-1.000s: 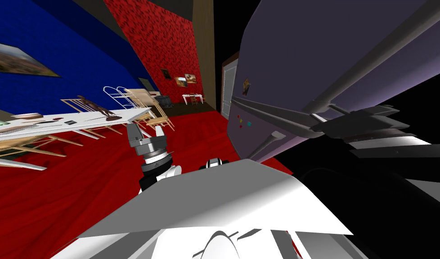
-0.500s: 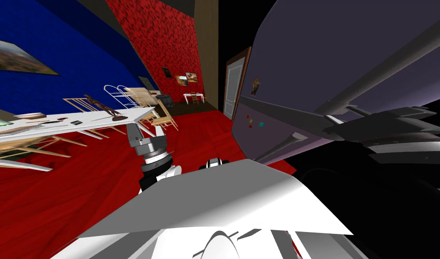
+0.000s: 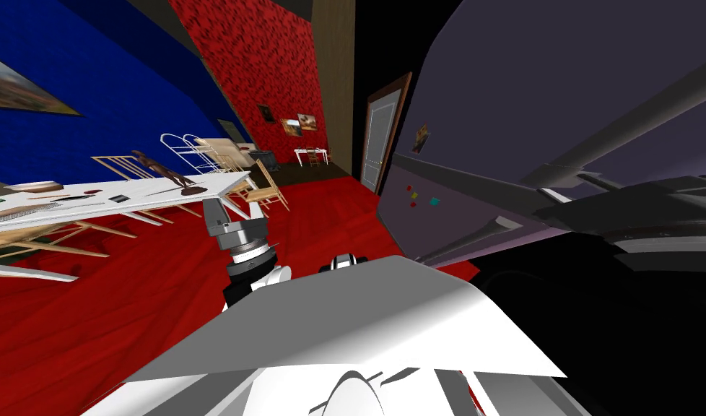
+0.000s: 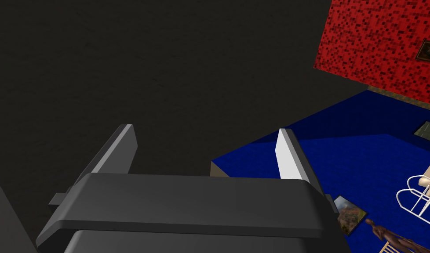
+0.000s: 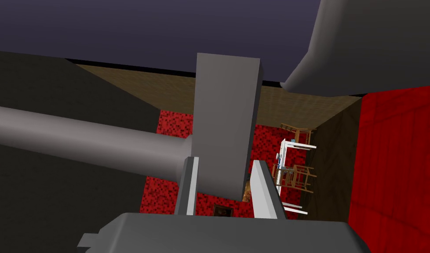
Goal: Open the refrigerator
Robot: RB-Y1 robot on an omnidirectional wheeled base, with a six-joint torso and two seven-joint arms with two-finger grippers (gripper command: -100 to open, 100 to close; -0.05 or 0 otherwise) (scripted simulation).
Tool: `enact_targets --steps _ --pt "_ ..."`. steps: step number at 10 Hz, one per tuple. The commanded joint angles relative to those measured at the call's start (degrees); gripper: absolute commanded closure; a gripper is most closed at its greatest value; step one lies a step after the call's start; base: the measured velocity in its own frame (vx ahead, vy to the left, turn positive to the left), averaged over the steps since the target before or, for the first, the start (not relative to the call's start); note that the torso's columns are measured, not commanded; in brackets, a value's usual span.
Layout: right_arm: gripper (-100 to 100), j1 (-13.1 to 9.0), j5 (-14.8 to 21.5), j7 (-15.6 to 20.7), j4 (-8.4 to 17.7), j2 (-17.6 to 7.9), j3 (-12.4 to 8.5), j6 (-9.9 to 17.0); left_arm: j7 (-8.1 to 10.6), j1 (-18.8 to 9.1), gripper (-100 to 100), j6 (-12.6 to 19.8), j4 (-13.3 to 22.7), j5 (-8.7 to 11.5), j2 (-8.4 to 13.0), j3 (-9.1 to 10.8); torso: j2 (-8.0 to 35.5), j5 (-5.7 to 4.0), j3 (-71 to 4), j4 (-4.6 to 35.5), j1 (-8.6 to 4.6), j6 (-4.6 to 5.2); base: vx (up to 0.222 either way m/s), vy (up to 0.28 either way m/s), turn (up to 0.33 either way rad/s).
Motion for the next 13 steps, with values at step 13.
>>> enact_targets --steps 13 --pt "100 4.60 1.63 -0.30 3.05 4.14 -3.22 4.80 0.00 0.01 0 0.00 0.00 0.00 0.00 0.00 -0.56 0.18 -0.52 -0.24 0.05 -0.34 0.174 0.233 -0.033"
